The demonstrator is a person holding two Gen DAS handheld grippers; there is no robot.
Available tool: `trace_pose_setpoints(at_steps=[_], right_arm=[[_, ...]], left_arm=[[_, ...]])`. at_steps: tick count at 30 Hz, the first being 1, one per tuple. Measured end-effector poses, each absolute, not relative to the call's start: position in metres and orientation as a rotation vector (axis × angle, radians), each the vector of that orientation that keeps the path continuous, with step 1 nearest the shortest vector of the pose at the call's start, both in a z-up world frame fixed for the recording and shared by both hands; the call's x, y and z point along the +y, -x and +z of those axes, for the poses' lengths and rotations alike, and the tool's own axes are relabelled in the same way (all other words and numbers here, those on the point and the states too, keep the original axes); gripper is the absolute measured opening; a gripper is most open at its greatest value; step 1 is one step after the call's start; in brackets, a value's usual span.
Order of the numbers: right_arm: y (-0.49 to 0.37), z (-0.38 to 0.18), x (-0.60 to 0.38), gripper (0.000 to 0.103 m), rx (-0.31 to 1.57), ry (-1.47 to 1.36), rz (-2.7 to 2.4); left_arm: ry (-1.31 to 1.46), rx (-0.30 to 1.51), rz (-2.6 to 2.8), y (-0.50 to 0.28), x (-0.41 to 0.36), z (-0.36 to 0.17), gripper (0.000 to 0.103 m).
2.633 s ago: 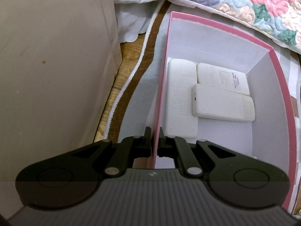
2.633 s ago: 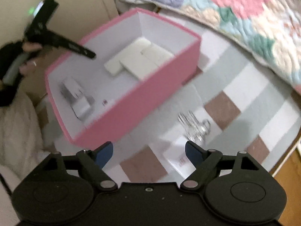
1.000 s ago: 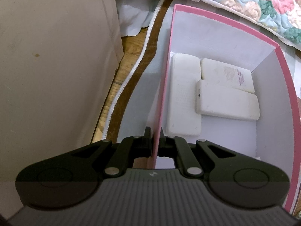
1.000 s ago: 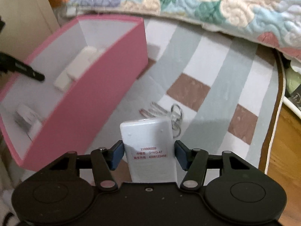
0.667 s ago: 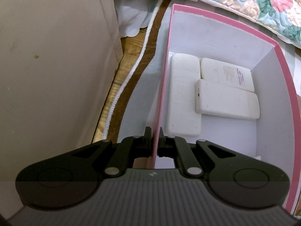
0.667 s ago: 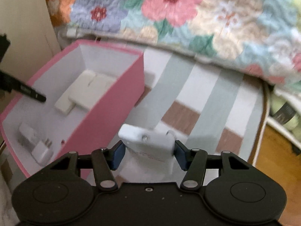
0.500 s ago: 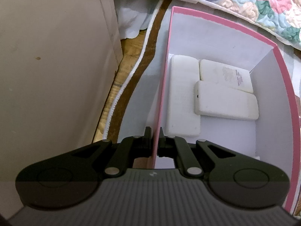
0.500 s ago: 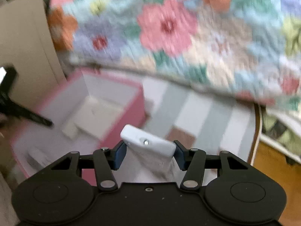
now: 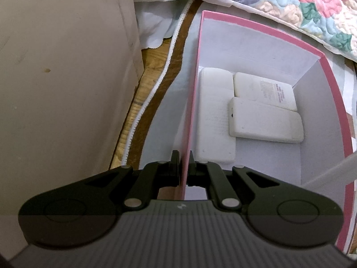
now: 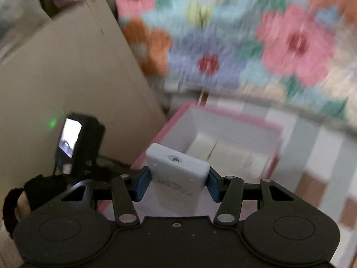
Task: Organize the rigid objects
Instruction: 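Carry the TCL remote into the box and open the right gripper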
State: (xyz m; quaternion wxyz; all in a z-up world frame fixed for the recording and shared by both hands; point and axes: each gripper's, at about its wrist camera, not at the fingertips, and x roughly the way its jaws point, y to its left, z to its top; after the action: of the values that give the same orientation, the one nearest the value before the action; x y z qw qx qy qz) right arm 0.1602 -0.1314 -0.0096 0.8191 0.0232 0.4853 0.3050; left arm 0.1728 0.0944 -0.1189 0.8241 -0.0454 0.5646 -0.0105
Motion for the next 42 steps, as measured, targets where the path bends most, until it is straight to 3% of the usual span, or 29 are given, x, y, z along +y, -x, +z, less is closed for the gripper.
trace_pose_setpoints(at_steps=[10,12,13,15,16,22,27,37,42], right_arm=[[-0.18,-0.079,-0.104,0.057,1.345,-0.042,0.613],[-0.187,-0.087,-0.107,0.039,1.382,-0.108,0.594],[-0.193,-0.09,-0.107,0.034,1.404,-0.128,0.59],[-0.201,-0.092,-0.109,0.032,1.417,-0.181,0.56],[-0.203,-0.092,-0.108,0.026,1.416,-0.176,0.557],[-0.206,-0.093,-0.093,0.015,1.361,-0.01,0.535],[-0.194,-0.08,-0.097,0.02,1.273,0.078,0.514],[-0.157,-0.019,-0.163,0.042,1.136,-0.005,0.485],[-0.139,-0.016,-0.193,0.042,1.149,0.059,0.444]], left_arm=[[0.129,1.199,-0.042,-0.173,0.099,-0.119,0.006],[0.126,1.197,-0.04,-0.172,0.098,-0.119,0.006],[0.124,1.196,-0.04,-0.172,0.098,-0.119,0.006],[0.125,1.195,-0.04,-0.172,0.098,-0.119,0.006],[0.126,1.196,-0.04,-0.172,0.098,-0.119,0.006],[0.134,1.198,-0.045,-0.172,0.099,-0.119,0.006],[0.135,1.198,-0.048,-0.171,0.101,-0.119,0.007],[0.139,1.201,-0.047,-0.172,0.101,-0.119,0.007],[0.121,1.198,-0.046,-0.172,0.099,-0.118,0.006]])
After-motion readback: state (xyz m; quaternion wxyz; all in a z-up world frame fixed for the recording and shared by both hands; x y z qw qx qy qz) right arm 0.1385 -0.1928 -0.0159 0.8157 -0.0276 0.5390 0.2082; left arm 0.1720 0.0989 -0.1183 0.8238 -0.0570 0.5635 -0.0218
